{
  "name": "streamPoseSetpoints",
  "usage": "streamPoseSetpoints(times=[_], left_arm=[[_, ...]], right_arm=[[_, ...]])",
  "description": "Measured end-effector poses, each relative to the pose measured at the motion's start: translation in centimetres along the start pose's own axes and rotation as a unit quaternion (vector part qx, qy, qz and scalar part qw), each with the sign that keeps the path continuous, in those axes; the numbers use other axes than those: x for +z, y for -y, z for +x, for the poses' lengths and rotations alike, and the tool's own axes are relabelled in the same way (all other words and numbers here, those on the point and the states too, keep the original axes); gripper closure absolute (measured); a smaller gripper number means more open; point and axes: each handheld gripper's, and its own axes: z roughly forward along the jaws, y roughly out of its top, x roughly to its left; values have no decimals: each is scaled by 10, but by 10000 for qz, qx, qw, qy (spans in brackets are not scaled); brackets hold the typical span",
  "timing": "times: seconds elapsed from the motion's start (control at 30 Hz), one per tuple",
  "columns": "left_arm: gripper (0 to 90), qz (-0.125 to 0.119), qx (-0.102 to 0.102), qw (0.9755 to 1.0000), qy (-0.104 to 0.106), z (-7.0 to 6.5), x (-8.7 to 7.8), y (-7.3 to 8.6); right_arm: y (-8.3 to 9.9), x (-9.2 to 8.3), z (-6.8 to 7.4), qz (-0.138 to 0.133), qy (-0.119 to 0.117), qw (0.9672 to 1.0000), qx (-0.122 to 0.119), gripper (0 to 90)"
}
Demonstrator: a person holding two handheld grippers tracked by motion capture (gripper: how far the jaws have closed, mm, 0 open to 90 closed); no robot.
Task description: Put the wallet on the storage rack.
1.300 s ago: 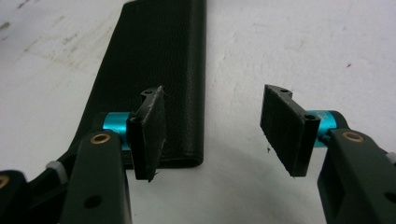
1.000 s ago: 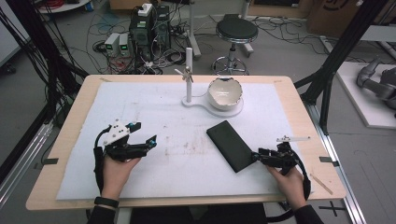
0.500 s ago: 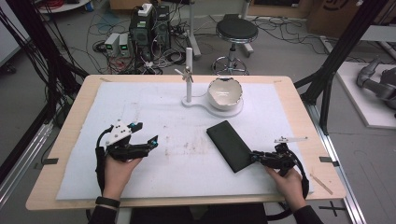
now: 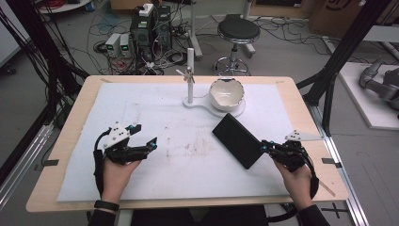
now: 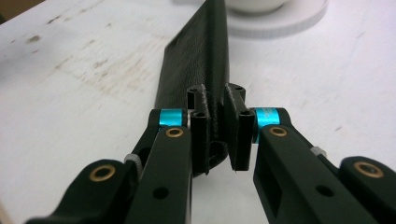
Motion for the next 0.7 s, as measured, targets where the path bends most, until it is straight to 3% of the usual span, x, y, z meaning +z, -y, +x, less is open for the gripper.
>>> streamPoseSetpoints(times=[0.2, 0.33, 0.47, 0.7], left_arm=[[231, -17, -16, 10000, -35, 1, -3, 1], [231, -15, -14, 10000, -22, 1, -1, 1], [231, -17, -3, 10000, 24, 0, 2, 0], [230, -14, 9, 10000, 94, -1, 9, -2]], right_arm=[[-8, -12, 9, -275, 368, 9980, -441, 831], [-8, -14, 22, -386, 476, 9938, -928, 830], [-6, -13, 28, -399, 401, 9918, -1149, 827], [1, -13, 34, -387, 212, 9904, -1310, 819]])
